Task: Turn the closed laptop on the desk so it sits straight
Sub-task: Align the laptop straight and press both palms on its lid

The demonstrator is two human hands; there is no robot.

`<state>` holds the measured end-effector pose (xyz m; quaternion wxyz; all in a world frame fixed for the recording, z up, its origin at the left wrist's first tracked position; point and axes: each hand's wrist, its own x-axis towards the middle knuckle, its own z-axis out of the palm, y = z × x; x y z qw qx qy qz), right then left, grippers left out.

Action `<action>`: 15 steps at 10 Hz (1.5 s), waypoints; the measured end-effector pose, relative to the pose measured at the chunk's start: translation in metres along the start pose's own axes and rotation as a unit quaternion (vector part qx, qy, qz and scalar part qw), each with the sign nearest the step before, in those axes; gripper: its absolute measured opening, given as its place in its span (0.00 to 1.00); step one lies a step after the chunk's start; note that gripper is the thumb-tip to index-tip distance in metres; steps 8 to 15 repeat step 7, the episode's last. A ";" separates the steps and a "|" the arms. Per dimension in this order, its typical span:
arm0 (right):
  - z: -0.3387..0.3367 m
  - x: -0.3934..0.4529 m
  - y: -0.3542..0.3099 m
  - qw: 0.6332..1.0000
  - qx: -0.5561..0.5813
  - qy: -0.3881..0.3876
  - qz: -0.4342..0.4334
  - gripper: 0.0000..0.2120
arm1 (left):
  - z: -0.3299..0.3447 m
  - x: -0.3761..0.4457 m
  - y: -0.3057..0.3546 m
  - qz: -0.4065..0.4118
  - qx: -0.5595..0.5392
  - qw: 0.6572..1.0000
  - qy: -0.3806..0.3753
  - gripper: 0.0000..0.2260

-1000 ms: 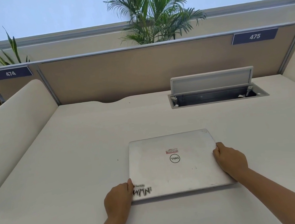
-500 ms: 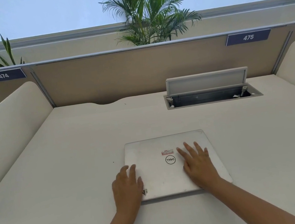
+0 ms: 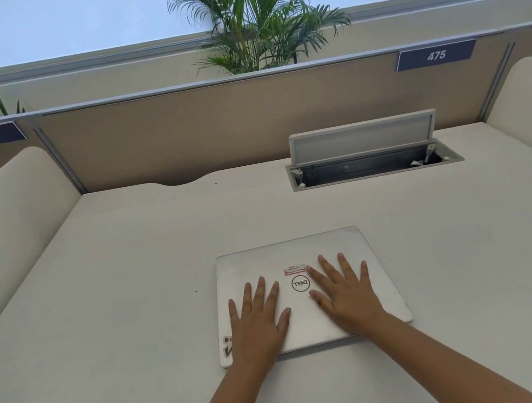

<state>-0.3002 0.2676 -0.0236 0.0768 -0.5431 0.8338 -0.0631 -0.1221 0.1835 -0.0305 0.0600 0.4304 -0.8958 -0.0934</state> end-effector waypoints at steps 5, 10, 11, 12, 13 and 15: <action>0.000 0.000 0.000 1.000 0.003 -0.001 -0.002 0.26 | -0.001 -0.001 0.000 -0.013 -0.025 1.000 0.002 0.26; -0.005 0.001 -0.001 0.993 -0.010 0.114 -0.030 0.31 | -0.028 0.009 0.008 0.023 -0.018 0.996 0.088 0.32; -0.005 0.001 -0.001 0.993 -0.010 0.114 -0.030 0.31 | -0.028 0.009 0.008 0.023 -0.018 0.996 0.088 0.32; -0.005 0.001 -0.001 0.993 -0.010 0.114 -0.030 0.31 | -0.028 0.009 0.008 0.023 -0.018 0.996 0.088 0.32; -0.005 0.001 -0.001 0.993 -0.010 0.114 -0.030 0.31 | -0.028 0.009 0.008 0.023 -0.018 0.996 0.088 0.32; -0.005 0.001 -0.001 0.993 -0.010 0.114 -0.030 0.31 | -0.028 0.009 0.008 0.023 -0.018 0.996 0.088 0.32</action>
